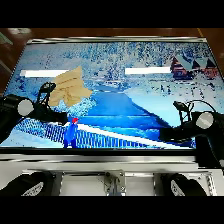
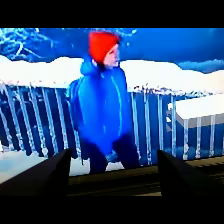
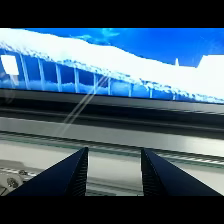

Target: Fold the shirts.

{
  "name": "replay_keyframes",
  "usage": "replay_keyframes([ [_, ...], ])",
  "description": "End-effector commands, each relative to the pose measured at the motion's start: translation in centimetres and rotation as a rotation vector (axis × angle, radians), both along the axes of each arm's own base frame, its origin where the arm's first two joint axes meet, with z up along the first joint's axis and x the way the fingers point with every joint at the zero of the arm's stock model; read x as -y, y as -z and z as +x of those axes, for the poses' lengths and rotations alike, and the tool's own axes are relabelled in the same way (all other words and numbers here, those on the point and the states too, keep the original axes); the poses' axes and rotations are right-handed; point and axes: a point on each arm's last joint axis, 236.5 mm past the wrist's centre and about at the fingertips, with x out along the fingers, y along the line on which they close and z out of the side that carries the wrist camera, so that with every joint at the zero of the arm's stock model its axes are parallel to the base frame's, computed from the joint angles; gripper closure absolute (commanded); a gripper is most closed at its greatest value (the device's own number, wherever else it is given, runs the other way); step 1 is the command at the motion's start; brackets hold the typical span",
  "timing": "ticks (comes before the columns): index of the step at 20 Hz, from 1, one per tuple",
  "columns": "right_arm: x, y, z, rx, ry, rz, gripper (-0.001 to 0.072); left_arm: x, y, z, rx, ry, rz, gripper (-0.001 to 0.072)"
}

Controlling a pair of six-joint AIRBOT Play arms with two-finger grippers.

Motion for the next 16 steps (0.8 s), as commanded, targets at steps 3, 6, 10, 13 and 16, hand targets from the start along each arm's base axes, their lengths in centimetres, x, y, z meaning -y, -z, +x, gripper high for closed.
replay_keyframes([
  [3,0.0,0.0,0.0,0.0,-0.001,0.0,0.0249,0.0,0.0,0.0,0.001,0.0,0.0,0.0113],
  [6,0.0,0.0,0.2,0.006,0.001,0.0,0.0249,0.0,0.0,0.0,0.001,0.0,0.0,0.0114],
  [10,0.0,-0.3,2.7,0.111,0.031,0.003,0.0257,0.0,0.0,0.0,0.001,0.0,0.0,0.0113],
  [13,-0.3,-0.4,3.1,0.127,0.038,0.016,0.0257,0.0,0.0,0.0,0.001,0.0,0.0,0.0113],
  [16,-0.3,-0.4,3.1,0.127,0.037,0.016,0.0257,0.4,-0.4,1.1,0.049,-0.013,-0.022,0.0114],
])
